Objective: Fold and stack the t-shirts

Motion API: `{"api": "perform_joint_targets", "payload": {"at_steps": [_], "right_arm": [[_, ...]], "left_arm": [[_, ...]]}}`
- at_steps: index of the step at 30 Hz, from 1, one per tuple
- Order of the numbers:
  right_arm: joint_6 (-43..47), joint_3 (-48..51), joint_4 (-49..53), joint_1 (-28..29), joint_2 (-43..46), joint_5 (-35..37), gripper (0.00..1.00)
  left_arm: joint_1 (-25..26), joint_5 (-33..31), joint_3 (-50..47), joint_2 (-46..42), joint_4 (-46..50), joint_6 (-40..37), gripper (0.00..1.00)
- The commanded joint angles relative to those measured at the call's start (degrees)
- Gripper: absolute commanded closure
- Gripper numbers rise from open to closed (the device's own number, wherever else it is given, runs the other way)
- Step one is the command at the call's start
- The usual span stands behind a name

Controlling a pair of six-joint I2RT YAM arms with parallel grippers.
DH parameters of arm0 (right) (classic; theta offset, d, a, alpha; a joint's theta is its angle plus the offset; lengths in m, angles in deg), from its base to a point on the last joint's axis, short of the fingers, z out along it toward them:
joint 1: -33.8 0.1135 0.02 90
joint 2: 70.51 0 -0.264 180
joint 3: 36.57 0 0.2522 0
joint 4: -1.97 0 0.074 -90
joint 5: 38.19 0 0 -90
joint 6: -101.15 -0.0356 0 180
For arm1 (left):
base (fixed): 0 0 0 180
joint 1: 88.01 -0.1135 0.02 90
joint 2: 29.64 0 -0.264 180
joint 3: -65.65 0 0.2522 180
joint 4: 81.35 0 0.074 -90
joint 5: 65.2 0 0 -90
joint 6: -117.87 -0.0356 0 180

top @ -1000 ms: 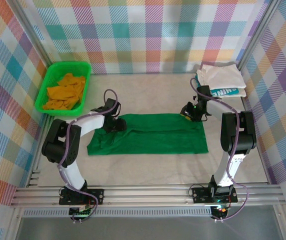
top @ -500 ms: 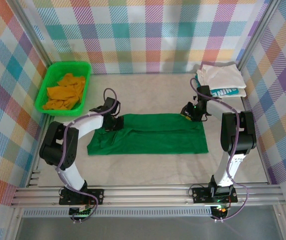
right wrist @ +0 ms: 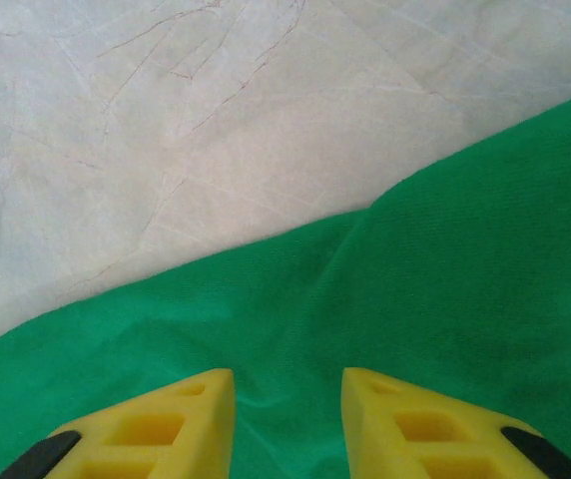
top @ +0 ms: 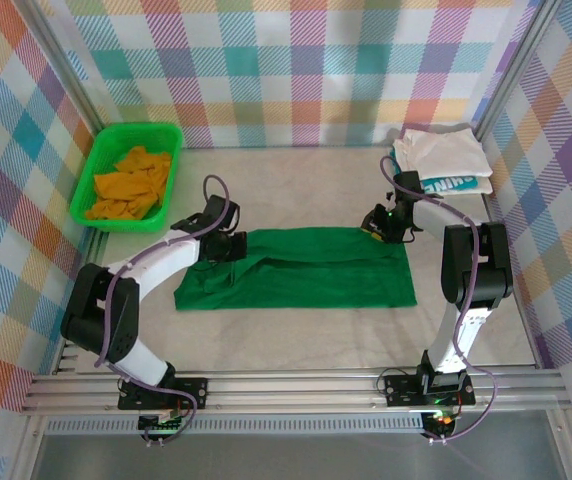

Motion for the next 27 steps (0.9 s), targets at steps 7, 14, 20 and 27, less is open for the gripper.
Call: {"api": "perform_joint_targets", "payload": {"at_steps": [7, 14, 20, 27], "right_arm": [[0.84, -0.39, 0.71, 0.33, -0.20, -0.27, 0.65], [0.64, -0.50, 0.39, 0.30, -0.65, -0.70, 0.65], [0.85, -0.76, 0.60, 0.32, -0.56, -0.64, 0.65], [0.83, -0.32, 0.65, 0.32, -0.30, -0.36, 0.65]], "left_arm": [[2.24, 1.19, 1.77, -2.07, 6.28, -3.36, 0.53], [2.27, 1.78, 0.07, -3.01, 2.99, -3.02, 0.58], [2.23, 0.27, -0.67, 0.27, 1.75, -2.99, 0.46], [2.26, 1.92, 0.13, 1.73, -0.75, -3.34, 0.79]]}}
